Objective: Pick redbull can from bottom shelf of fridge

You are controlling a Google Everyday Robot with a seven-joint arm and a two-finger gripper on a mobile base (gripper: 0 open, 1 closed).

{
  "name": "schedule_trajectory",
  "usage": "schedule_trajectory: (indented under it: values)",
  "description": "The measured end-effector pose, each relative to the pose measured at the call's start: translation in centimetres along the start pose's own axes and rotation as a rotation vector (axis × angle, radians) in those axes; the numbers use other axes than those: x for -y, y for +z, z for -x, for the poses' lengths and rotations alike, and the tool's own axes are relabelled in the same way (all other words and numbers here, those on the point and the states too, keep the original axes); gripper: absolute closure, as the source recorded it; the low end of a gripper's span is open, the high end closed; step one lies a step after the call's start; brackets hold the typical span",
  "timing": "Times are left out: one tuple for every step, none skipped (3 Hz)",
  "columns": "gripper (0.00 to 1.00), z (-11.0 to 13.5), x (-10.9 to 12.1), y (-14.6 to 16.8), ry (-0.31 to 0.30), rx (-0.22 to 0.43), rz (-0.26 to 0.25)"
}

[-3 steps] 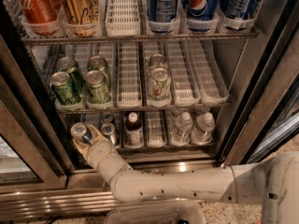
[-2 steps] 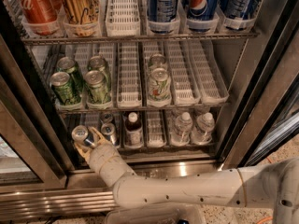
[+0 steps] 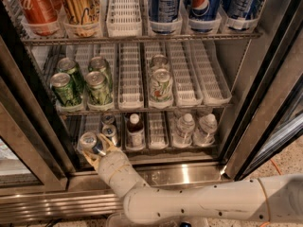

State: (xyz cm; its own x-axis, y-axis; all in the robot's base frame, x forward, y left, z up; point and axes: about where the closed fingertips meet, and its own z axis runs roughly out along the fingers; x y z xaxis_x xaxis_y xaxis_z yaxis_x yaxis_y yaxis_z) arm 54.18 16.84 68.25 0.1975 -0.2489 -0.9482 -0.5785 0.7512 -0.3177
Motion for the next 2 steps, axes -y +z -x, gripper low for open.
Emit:
schedule_trajectory:
  values:
    - [1.0, 0.48, 1.8, -0.69, 0.016, 0.017, 0.011]
    - [1.0, 1.41, 1.52, -0.8, 0.027, 0.066, 0.103]
